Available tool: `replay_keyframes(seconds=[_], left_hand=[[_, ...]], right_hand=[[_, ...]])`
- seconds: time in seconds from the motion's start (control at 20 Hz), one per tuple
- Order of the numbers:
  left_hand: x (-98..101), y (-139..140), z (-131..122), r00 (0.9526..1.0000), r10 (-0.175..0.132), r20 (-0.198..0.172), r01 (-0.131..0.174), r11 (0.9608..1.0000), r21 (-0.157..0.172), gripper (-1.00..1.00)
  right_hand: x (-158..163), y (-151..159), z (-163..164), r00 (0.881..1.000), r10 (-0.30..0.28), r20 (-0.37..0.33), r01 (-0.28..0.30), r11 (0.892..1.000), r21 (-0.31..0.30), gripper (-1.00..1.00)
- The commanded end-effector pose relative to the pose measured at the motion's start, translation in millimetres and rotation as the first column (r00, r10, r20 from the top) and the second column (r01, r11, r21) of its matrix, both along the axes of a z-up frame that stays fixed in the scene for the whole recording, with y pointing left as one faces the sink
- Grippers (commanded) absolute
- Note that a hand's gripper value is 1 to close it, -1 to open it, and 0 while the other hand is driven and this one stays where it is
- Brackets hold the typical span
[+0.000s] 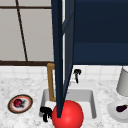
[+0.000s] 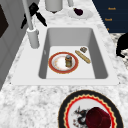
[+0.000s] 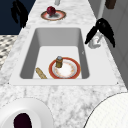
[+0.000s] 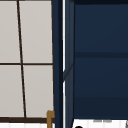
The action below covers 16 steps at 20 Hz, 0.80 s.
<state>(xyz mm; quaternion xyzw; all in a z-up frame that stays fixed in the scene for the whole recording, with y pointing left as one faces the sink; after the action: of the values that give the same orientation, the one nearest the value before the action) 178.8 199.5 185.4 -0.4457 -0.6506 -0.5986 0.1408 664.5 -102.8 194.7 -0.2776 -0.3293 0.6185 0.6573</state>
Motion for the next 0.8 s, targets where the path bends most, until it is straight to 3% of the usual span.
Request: replay_keyframes(seconds=[0.0,0.2,0.35,0.4,0.5,0.75], left_hand=[[0.0,0,0,1.0000,0.000,0.000,0.000,1.0000,0.000,0.00],[0.0,0,0,1.0000,0.000,0.000,0.000,1.0000,0.000,0.00],[0.0,0,0,1.0000,0.000,0.000,0.000,1.0000,0.000,0.00],[0.0,0,0,1.0000,0.000,0.000,0.000,1.0000,0.000,0.00],[0.0,0,0,1.0000,0.000,0.000,0.000,1.0000,0.000,0.00],[0.0,0,0,1.0000,0.000,0.000,0.000,1.0000,0.000,0.00]], right_hand=[[15,-10,-28,0.997,0.057,-0.053,-0.058,0.998,-0.004,-1.00],[41,-9,-41,0.996,0.078,-0.034,-0.079,0.996,-0.033,-1.00],[46,-5,-42,0.997,0.049,-0.061,-0.052,0.998,-0.037,-1.00],[45,-5,-42,0.996,0.037,-0.083,-0.040,0.999,-0.031,1.00],[40,-3,-38,0.990,0.045,-0.131,-0.052,0.997,-0.049,1.00],[39,-6,-33,0.954,0.016,-0.300,-0.037,0.997,-0.065,1.00]])
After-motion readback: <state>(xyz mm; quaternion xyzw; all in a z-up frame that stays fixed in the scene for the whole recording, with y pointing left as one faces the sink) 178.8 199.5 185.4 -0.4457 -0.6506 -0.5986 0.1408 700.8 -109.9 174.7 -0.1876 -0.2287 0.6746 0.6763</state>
